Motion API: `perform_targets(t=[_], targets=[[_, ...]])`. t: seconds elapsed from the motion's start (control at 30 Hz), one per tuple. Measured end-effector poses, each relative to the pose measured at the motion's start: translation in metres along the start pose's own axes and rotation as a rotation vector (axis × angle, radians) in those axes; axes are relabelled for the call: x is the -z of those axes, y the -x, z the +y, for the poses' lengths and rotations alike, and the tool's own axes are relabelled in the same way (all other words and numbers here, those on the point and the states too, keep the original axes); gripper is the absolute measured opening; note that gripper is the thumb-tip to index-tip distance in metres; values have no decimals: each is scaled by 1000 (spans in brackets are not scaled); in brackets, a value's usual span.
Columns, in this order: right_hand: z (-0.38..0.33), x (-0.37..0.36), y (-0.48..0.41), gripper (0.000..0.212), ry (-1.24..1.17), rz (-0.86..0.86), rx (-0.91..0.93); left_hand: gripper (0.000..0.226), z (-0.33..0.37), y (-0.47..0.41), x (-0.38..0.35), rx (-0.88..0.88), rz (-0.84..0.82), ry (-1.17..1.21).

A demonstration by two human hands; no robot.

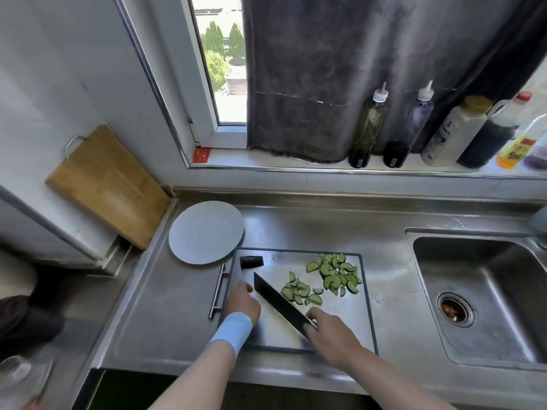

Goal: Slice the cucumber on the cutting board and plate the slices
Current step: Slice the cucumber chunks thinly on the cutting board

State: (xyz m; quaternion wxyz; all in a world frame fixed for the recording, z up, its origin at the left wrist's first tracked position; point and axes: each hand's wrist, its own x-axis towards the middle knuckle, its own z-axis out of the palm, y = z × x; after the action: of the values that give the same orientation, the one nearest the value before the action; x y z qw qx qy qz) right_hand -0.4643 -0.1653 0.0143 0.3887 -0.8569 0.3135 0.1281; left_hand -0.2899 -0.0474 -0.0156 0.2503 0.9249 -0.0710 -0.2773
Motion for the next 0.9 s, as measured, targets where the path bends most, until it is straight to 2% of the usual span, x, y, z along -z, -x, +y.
perform_targets(t=[0.17,0.33,0.53,0.63,0.73,0.83,0.9], targets=[[7,-1,-3,21,22,115,-78,38,2,-28,6,-206,77,-236],[13,5,-11,23,68,237,-156,50,12,-55,15,-356,82,-406],[9,4,-16,24,38,269,-199,62,14,-78,19,-354,-21,-534],[4,-3,-18,25,19,258,-174,53,14,-77,21,-319,32,-528],[-4,-9,-21,26,26,236,-156,33,16,-67,24,-317,62,-611],[-11,-12,-26,27,3,215,-148,26,7,-55,17,-418,29,-608],[-13,-12,-30,27,0,188,-159,25,-1,-50,13,-455,54,-506]])
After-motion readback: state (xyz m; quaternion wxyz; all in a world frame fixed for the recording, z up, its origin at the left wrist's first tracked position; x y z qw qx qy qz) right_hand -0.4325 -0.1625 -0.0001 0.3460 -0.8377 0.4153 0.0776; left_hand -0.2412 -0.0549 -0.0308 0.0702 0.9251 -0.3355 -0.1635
